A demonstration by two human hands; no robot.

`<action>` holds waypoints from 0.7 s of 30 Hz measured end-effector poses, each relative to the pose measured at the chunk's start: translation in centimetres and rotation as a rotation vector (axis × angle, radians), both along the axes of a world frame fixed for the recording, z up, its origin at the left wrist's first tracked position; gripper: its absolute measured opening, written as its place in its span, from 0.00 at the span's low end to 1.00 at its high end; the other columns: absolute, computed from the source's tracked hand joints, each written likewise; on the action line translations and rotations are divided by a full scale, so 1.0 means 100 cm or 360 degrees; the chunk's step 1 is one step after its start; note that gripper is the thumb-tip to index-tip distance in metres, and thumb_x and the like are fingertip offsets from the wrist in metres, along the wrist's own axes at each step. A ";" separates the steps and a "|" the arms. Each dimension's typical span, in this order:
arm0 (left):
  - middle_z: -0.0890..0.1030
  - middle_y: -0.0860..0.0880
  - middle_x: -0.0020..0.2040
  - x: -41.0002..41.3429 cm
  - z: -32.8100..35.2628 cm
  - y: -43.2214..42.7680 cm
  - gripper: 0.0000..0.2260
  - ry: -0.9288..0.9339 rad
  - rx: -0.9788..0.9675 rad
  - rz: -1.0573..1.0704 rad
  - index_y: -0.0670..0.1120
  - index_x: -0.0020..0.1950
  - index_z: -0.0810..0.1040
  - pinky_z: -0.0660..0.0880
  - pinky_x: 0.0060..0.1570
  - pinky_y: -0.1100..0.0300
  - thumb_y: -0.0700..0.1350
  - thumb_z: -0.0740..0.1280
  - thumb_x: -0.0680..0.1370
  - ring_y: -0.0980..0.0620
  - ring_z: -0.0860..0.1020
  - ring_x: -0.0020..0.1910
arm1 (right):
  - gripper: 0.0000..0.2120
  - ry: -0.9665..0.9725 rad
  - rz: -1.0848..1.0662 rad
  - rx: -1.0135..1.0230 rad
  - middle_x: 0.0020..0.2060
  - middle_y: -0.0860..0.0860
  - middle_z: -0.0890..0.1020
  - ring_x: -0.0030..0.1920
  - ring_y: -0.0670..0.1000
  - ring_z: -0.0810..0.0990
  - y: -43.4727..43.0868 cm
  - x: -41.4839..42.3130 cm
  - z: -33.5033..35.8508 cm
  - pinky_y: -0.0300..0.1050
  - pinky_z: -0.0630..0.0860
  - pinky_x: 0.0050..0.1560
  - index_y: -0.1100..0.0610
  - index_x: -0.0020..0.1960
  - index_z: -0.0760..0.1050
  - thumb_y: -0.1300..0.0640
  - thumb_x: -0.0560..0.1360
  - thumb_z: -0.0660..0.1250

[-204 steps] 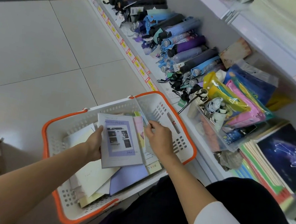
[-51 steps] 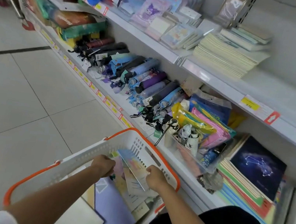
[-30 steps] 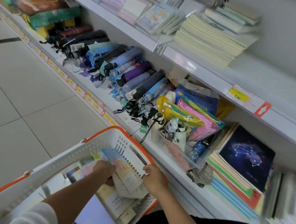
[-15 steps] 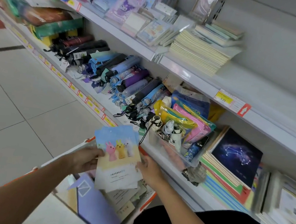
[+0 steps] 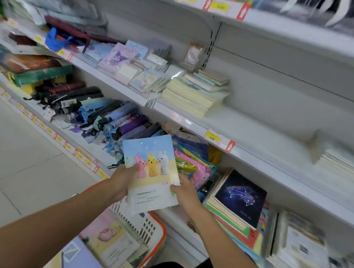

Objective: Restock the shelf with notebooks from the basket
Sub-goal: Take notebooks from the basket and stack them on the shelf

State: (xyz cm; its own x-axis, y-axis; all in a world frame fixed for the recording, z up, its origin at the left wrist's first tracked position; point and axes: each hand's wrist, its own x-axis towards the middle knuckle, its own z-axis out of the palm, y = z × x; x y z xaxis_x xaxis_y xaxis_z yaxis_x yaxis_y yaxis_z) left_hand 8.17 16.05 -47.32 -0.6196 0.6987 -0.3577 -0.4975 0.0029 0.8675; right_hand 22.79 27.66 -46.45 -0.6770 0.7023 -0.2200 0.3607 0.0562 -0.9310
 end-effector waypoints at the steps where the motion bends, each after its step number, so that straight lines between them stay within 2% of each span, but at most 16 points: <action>1: 0.79 0.37 0.58 0.004 0.007 0.009 0.14 0.0025 0.0022 0.0017 0.36 0.62 0.75 0.75 0.55 0.39 0.43 0.64 0.80 0.36 0.78 0.56 | 0.22 0.0032 -0.0023 0.0025 0.55 0.53 0.76 0.45 0.47 0.77 0.005 0.005 0.011 0.28 0.71 0.30 0.62 0.68 0.69 0.74 0.76 0.57; 4: 0.80 0.38 0.57 0.022 0.033 0.036 0.13 0.0082 0.0120 -0.0001 0.38 0.63 0.75 0.79 0.49 0.44 0.43 0.63 0.80 0.38 0.80 0.53 | 0.22 0.0098 -0.0043 0.0104 0.55 0.52 0.80 0.45 0.44 0.78 0.018 0.027 0.043 0.28 0.72 0.31 0.56 0.64 0.74 0.73 0.75 0.56; 6: 0.81 0.38 0.57 0.035 0.049 0.055 0.13 0.0105 0.0144 -0.0047 0.38 0.62 0.76 0.77 0.53 0.40 0.43 0.64 0.80 0.37 0.80 0.53 | 0.20 0.0163 -0.0136 0.0145 0.48 0.48 0.81 0.44 0.45 0.78 0.026 0.044 0.063 0.32 0.72 0.34 0.52 0.55 0.75 0.73 0.74 0.56; 7: 0.81 0.39 0.56 0.043 0.058 0.062 0.13 0.0128 0.0148 -0.0071 0.38 0.60 0.77 0.76 0.54 0.40 0.44 0.65 0.80 0.37 0.80 0.54 | 0.20 0.0190 -0.0193 0.0164 0.47 0.47 0.80 0.44 0.46 0.79 0.032 0.053 0.071 0.34 0.72 0.35 0.51 0.54 0.74 0.73 0.74 0.56; 11: 0.83 0.41 0.53 0.069 0.089 0.094 0.12 0.0235 0.0156 -0.0155 0.41 0.57 0.78 0.78 0.51 0.43 0.47 0.68 0.78 0.39 0.81 0.52 | 0.20 0.0287 -0.0400 0.0168 0.50 0.49 0.78 0.44 0.44 0.77 0.056 0.085 0.095 0.37 0.70 0.35 0.55 0.59 0.72 0.73 0.74 0.56; 14: 0.82 0.40 0.53 0.093 0.113 0.115 0.14 0.0263 0.0155 -0.0239 0.39 0.58 0.77 0.79 0.40 0.49 0.42 0.69 0.74 0.39 0.82 0.47 | 0.17 0.0323 -0.0551 0.0128 0.52 0.51 0.76 0.45 0.45 0.76 0.069 0.110 0.110 0.39 0.70 0.36 0.55 0.59 0.69 0.71 0.75 0.56; 16: 0.81 0.40 0.48 0.113 0.132 0.129 0.11 0.0265 0.0145 -0.0283 0.38 0.55 0.76 0.77 0.34 0.54 0.39 0.66 0.74 0.42 0.80 0.40 | 0.16 0.0356 -0.0643 0.0114 0.53 0.53 0.77 0.44 0.46 0.75 0.080 0.127 0.120 0.39 0.69 0.36 0.55 0.58 0.68 0.71 0.75 0.56; 19: 0.78 0.37 0.41 0.144 0.157 0.153 0.06 0.0339 0.0103 -0.0296 0.37 0.49 0.75 0.76 0.39 0.49 0.36 0.62 0.75 0.41 0.77 0.37 | 0.17 0.0449 -0.0801 0.0076 0.55 0.55 0.78 0.45 0.48 0.76 0.096 0.154 0.133 0.40 0.70 0.35 0.57 0.60 0.69 0.71 0.75 0.56; 21: 0.78 0.37 0.41 0.164 0.170 0.167 0.06 0.0454 0.0123 -0.0308 0.39 0.45 0.75 0.75 0.39 0.51 0.33 0.60 0.75 0.43 0.76 0.36 | 0.18 0.0499 -0.0905 0.0052 0.55 0.55 0.77 0.45 0.48 0.76 0.107 0.173 0.144 0.40 0.70 0.35 0.56 0.60 0.68 0.71 0.75 0.56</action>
State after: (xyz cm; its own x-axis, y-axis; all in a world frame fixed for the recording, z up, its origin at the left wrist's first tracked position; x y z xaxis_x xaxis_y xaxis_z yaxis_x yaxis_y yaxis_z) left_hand 24.59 32.77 -30.37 -0.5404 0.8312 -0.1307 -0.2314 0.0025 0.9728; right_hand 40.07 38.35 -32.08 -0.2261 0.9731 -0.0446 0.0540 -0.0332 -0.9980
